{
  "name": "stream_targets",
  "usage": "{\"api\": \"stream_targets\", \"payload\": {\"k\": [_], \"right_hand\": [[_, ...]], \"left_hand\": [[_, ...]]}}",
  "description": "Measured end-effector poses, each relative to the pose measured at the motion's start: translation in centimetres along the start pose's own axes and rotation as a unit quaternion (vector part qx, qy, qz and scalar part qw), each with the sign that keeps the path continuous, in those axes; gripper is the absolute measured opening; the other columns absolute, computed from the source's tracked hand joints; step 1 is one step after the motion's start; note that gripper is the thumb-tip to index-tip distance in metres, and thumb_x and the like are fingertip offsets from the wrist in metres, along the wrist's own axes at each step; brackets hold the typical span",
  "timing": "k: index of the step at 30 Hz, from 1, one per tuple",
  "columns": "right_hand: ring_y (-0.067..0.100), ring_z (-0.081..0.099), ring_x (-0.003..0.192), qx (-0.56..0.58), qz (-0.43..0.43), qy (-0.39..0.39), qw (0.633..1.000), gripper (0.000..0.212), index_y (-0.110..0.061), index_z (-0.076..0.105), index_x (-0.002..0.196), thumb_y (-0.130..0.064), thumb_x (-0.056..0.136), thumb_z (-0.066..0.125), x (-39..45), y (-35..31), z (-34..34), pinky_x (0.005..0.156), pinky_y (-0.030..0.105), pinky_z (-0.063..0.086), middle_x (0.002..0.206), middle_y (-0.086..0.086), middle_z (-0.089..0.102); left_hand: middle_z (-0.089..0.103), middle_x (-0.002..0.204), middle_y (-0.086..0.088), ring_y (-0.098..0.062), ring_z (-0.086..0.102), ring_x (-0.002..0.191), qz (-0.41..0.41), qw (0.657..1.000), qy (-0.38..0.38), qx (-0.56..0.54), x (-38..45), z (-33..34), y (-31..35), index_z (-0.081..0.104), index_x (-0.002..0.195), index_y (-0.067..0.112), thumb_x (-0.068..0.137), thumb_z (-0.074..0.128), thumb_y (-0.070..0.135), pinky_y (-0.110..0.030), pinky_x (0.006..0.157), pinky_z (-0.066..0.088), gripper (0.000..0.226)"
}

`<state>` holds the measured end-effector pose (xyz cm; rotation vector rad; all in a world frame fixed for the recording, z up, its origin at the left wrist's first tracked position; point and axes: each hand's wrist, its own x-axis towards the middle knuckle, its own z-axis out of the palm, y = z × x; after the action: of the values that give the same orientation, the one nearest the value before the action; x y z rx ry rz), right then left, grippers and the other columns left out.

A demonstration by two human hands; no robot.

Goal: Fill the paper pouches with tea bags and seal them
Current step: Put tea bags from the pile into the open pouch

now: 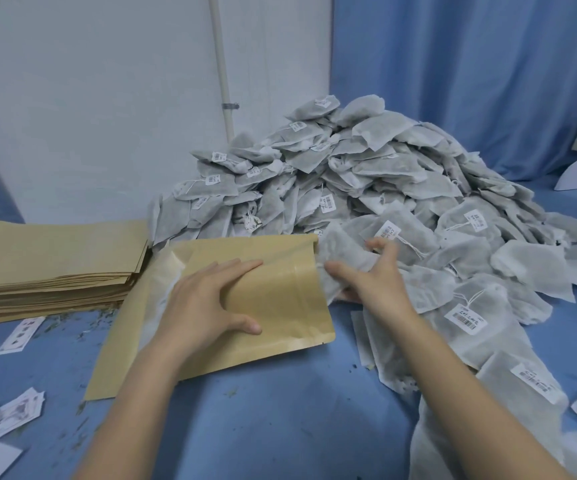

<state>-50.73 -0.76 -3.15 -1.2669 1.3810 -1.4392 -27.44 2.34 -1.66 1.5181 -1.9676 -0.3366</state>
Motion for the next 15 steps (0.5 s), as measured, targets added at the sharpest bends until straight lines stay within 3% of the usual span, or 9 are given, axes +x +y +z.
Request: {"api": "stream_targets", "payload": {"k": [2, 4, 6, 9, 10, 12, 13, 15], "right_hand": [[0.01, 0.055, 0.052, 0.041, 0.051, -0.103, 0.992, 0.037, -0.016, 0.042, 0.108, -0.008, 0.081, 0.066, -0.3, 0.5, 1.5, 0.046, 0.021, 0.047, 0.071, 0.001, 0.059], [0.007, 0.059, 0.061, -0.005, 0.065, -0.173, 0.983, 0.021, -0.012, 0.054, 0.108, -0.007, 0.088, 0.056, 0.1, 0.7, 2.9, 0.051, 0.019, 0.048, 0.079, 0.003, 0.066], [0.006, 0.058, 0.072, -0.013, 0.085, -0.187, 0.979, 0.015, -0.013, 0.058, 0.106, -0.013, 0.094, 0.049, 1.1, 0.7, 3.9, 0.058, 0.014, 0.048, 0.083, -0.005, 0.065], [0.011, 0.05, 0.087, 0.006, 0.171, -0.154, 0.973, 0.031, -0.006, 0.055, 0.116, -0.024, 0.102, 0.034, 2.5, 0.5, 4.6, 0.076, 0.017, 0.047, 0.095, -0.005, 0.056], [0.013, 0.05, 0.087, -0.019, 0.185, -0.173, 0.967, 0.031, -0.006, 0.055, 0.114, -0.024, 0.102, 0.033, 2.7, 0.5, 4.7, 0.073, 0.015, 0.047, 0.097, -0.003, 0.054], [0.014, 0.05, 0.069, -0.058, 0.213, -0.213, 0.952, 0.023, -0.01, 0.054, 0.089, -0.022, 0.101, 0.038, 2.3, -0.1, 4.5, 0.049, 0.015, 0.046, 0.079, 0.001, 0.051], [0.015, 0.048, 0.067, -0.079, 0.222, -0.218, 0.947, 0.019, -0.011, 0.052, 0.087, -0.019, 0.1, 0.04, 2.0, -0.3, 4.7, 0.043, 0.017, 0.044, 0.075, 0.002, 0.049], [0.01, 0.051, 0.085, -0.133, 0.144, -0.243, 0.95, 0.021, -0.006, 0.054, 0.113, -0.013, 0.099, 0.04, 2.5, -0.1, 4.8, 0.052, 0.004, 0.039, 0.095, -0.002, 0.055]], "left_hand": [[0.048, 0.14, 0.014, -0.013, 0.037, 0.135, 0.003, 1.0, 0.0, -0.013, -0.1, -0.2, 0.3, 0.05, 0.125, 0.053, 0.047, 0.091, 0.031, -0.04, 0.111, 0.026, 0.091], [0.048, 0.141, 0.011, -0.014, 0.037, 0.135, 0.017, 1.0, -0.013, 0.002, -0.2, 0.0, 0.6, 0.049, 0.125, 0.053, 0.046, 0.091, 0.032, -0.037, 0.111, 0.025, 0.091], [0.045, 0.144, 0.008, -0.014, 0.035, 0.136, 0.03, 0.999, -0.02, 0.027, -0.3, 0.4, 0.9, 0.042, 0.126, 0.055, 0.048, 0.09, 0.034, -0.034, 0.112, 0.023, 0.094], [0.039, 0.147, 0.009, -0.014, 0.03, 0.138, 0.032, 0.997, -0.031, 0.069, -0.3, 1.1, 0.9, 0.037, 0.13, 0.055, 0.051, 0.087, 0.042, -0.032, 0.113, 0.018, 0.095], [0.038, 0.148, 0.01, -0.013, 0.03, 0.137, 0.032, 0.996, -0.031, 0.081, -0.3, 1.3, 0.8, 0.037, 0.132, 0.054, 0.053, 0.085, 0.045, -0.028, 0.112, 0.016, 0.093], [0.039, 0.145, 0.012, -0.012, 0.03, 0.133, 0.031, 0.994, -0.028, 0.103, -0.2, 1.5, 0.7, 0.038, 0.133, 0.053, 0.055, 0.082, 0.049, -0.02, 0.102, 0.013, 0.09], [0.041, 0.143, 0.012, -0.012, 0.031, 0.131, 0.035, 0.992, -0.027, 0.114, -0.1, 1.7, 0.7, 0.038, 0.134, 0.053, 0.056, 0.081, 0.05, -0.019, 0.095, 0.013, 0.089], [0.039, 0.145, 0.011, -0.015, 0.028, 0.134, 0.039, 0.992, -0.036, 0.115, 0.1, 2.0, 0.7, 0.036, 0.134, 0.054, 0.059, 0.081, 0.047, -0.02, 0.096, 0.013, 0.088]]}}
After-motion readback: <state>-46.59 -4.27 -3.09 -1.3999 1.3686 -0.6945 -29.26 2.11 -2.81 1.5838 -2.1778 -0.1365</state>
